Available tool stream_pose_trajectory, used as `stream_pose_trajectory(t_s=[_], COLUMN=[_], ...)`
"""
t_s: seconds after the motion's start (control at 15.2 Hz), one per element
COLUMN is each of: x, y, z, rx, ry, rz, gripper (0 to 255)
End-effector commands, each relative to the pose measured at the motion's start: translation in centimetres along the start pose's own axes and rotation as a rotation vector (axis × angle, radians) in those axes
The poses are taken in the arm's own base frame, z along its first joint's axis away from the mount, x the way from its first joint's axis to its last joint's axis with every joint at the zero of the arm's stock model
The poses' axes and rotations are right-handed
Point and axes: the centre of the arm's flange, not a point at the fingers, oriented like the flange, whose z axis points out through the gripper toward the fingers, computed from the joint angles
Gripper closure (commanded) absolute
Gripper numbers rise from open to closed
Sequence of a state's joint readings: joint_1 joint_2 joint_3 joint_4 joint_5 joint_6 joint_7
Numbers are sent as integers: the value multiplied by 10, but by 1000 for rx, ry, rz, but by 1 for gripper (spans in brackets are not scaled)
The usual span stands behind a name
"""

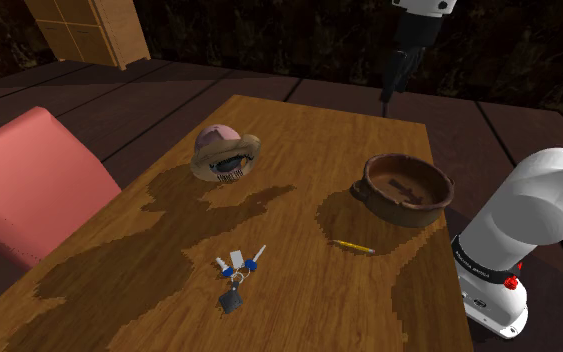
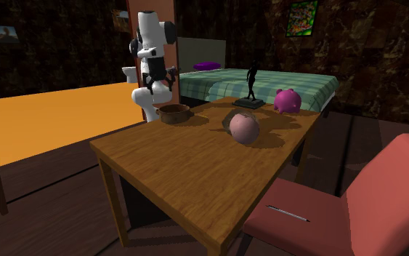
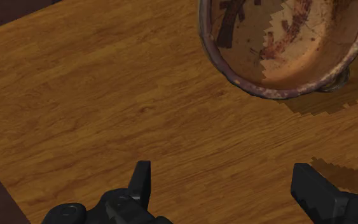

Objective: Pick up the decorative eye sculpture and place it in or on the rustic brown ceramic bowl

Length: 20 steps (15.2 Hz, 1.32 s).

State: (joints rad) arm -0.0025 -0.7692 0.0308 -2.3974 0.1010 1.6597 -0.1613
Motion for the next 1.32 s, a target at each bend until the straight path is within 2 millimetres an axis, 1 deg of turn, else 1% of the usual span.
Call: stream_pose_trajectory(t_s=[0.0,0.33,0.66,0.99,1.25], x=[0,57,105,144,167], y=[0,-38,-87,-142,-191], z=[0,5,12,21,30], rx=[0,-50,-100,-149,-189], ry=[0,5,10,15,19], rz=[0,-187,-374,-561,-711], gripper=[0,0,0,0,0])
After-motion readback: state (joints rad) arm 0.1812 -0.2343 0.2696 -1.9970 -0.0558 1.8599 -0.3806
